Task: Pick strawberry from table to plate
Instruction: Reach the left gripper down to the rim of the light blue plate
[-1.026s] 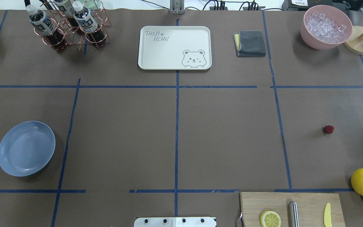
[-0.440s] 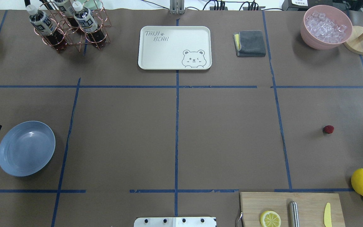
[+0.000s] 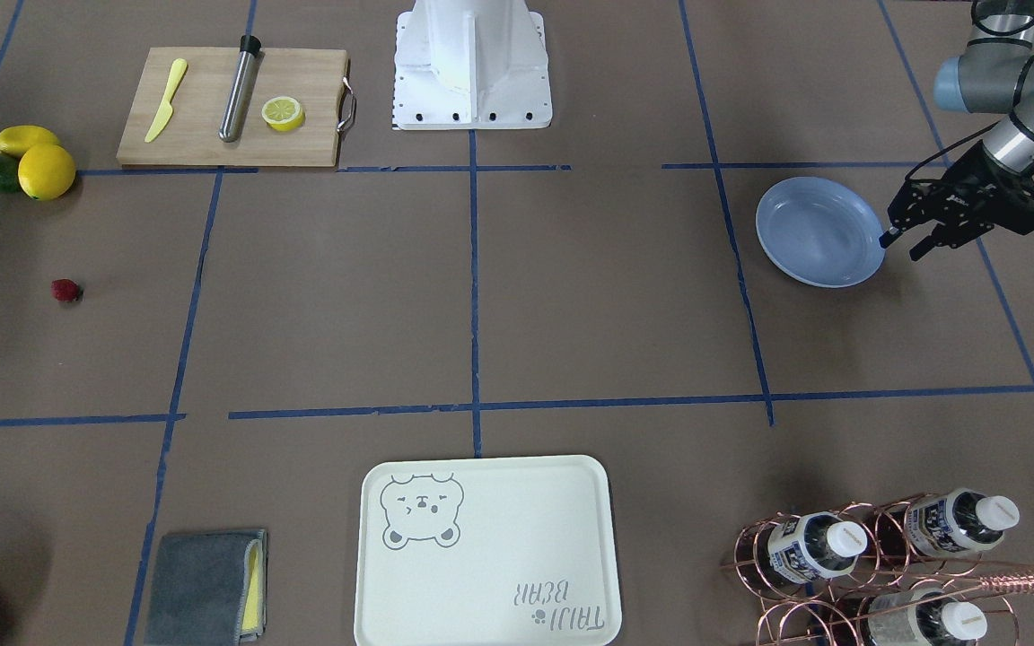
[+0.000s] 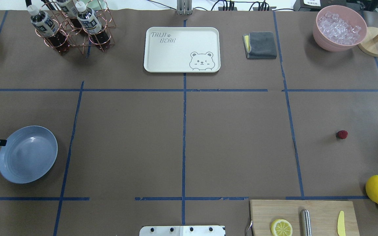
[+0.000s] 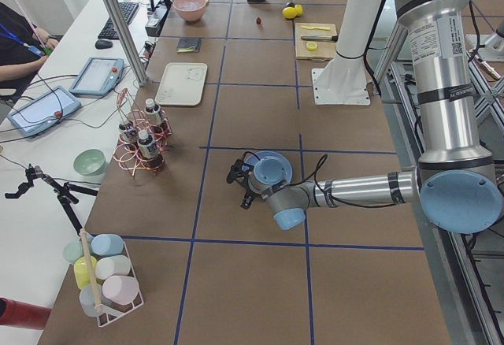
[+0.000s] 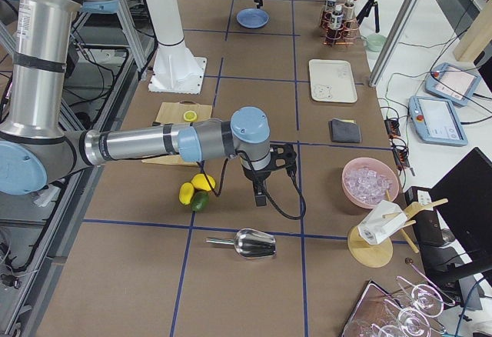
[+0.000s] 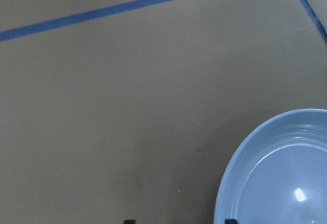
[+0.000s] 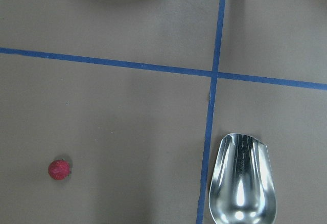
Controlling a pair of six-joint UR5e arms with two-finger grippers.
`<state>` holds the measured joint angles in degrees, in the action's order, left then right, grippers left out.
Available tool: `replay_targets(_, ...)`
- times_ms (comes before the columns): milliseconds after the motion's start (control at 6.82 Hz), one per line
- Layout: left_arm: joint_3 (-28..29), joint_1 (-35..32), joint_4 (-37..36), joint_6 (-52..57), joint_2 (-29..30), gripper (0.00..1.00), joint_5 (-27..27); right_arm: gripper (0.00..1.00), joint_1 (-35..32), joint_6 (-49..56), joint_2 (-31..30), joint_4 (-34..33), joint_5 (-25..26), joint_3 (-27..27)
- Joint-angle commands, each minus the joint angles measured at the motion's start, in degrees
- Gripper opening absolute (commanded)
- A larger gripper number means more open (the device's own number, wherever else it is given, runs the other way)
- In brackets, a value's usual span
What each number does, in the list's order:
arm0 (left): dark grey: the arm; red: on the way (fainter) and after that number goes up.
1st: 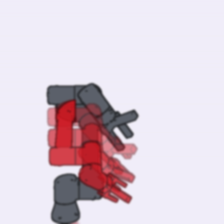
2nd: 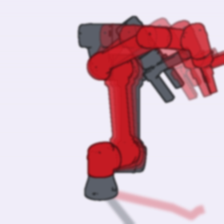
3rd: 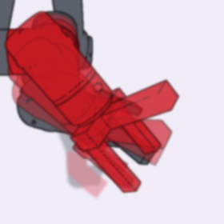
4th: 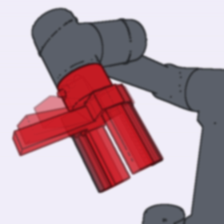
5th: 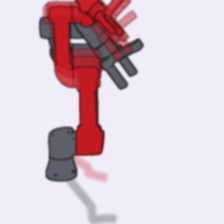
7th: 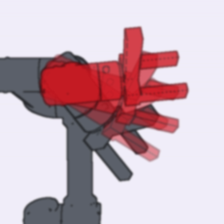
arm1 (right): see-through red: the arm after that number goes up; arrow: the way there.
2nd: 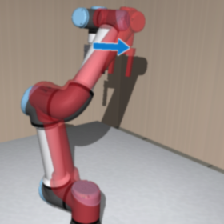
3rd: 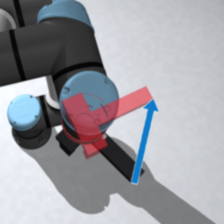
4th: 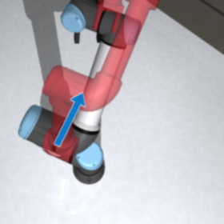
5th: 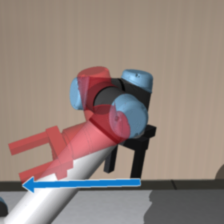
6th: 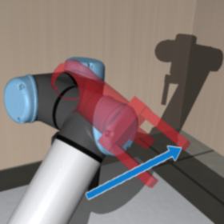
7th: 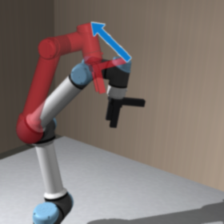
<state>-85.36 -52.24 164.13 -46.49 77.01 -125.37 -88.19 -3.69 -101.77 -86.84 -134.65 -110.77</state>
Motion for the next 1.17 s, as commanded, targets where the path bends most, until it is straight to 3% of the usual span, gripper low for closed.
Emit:
replay_targets(0, 0.29, 2.58, 1.20, -2.64, -0.02, 0.50, 0.22, 1.00, -0.05, 0.00, -0.09, 0.00, 0.00, 0.03)
replay_targets(293, 0.64, 2.76, 1.46, -2.56, -0.11, 0.00, 0.22, 1.00, -0.05, 0.00, -0.44, 0.00, 0.00, -0.06)
replay_targets(733, -5.13, 2.58, -1.24, -2.99, 0.76, 0.00, -0.74, 1.00, 0.04, 0.00, -0.36, 0.00, 0.00, -0.23)
replay_targets(1026, -16.18, 2.67, -21.71, -6.56, 8.19, 0.00, -0.05, 1.00, -0.05, 0.00, 0.08, 0.09, 0.00, -0.50)
